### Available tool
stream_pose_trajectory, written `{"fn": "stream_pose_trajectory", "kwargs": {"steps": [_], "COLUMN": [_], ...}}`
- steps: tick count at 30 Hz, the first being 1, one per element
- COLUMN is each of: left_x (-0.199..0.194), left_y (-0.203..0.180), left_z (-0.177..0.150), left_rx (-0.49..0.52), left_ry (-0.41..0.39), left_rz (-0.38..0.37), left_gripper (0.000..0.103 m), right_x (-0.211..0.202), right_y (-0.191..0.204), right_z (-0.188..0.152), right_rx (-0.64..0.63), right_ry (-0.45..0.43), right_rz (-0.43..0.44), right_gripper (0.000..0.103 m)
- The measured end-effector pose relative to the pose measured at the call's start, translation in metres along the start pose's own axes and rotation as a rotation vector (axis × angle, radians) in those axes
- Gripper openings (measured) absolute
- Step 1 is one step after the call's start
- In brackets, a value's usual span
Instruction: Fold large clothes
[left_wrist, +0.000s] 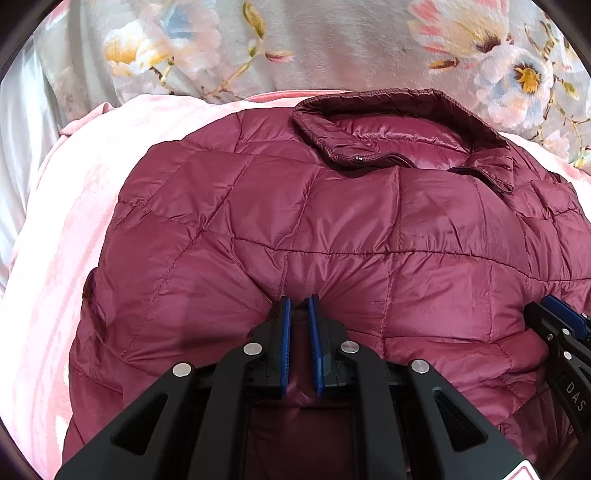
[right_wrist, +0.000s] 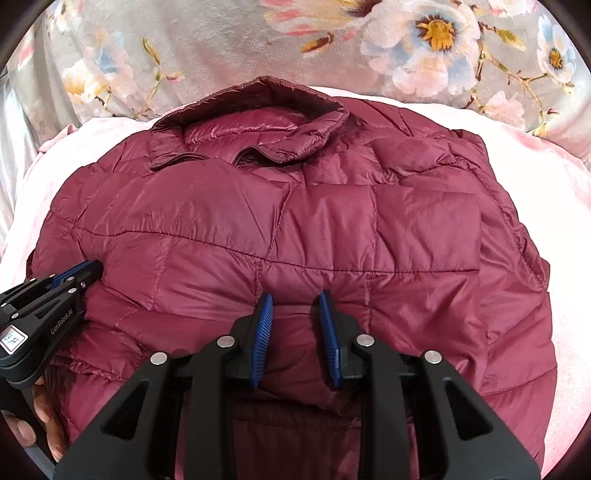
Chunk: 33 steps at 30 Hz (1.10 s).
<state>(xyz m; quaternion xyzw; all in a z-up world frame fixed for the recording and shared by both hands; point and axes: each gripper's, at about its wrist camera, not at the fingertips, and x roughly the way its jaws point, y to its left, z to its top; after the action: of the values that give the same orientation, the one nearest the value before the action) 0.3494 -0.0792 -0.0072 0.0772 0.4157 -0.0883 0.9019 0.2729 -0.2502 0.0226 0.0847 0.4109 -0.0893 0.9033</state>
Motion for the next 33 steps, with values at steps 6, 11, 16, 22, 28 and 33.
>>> {"fn": "stream_pose_trajectory", "kwargs": {"steps": [6, 11, 16, 22, 28, 33], "left_x": [0.001, 0.001, -0.026, -0.102, -0.127, -0.134], "left_y": [-0.001, 0.001, 0.045, 0.129, 0.223, 0.240], "left_z": [0.000, 0.001, -0.010, -0.064, -0.117, -0.152], "left_rx": [0.003, -0.007, -0.153, -0.208, -0.370, -0.442], "left_ry": [0.001, 0.000, -0.022, -0.051, 0.080, 0.171], "left_rz": [0.004, -0.007, -0.137, -0.129, -0.114, -0.219], "left_gripper": [0.012, 0.013, 0.020, 0.076, 0.076, 0.076], "right_x": [0.000, -0.001, -0.048, -0.149, -0.192, -0.195], "right_y": [0.000, -0.006, -0.033, -0.128, -0.190, -0.184], "right_z": [0.000, 0.001, -0.016, -0.089, -0.168, -0.199], "right_rx": [0.009, 0.037, 0.116, 0.222, 0.331, 0.394], "right_ry": [0.003, -0.001, -0.073, -0.102, 0.002, 0.014], "right_rz": [0.005, 0.043, 0.056, 0.003, -0.044, 0.085], "right_gripper": [0.025, 0.028, 0.050, 0.068, 0.069, 0.071]}}
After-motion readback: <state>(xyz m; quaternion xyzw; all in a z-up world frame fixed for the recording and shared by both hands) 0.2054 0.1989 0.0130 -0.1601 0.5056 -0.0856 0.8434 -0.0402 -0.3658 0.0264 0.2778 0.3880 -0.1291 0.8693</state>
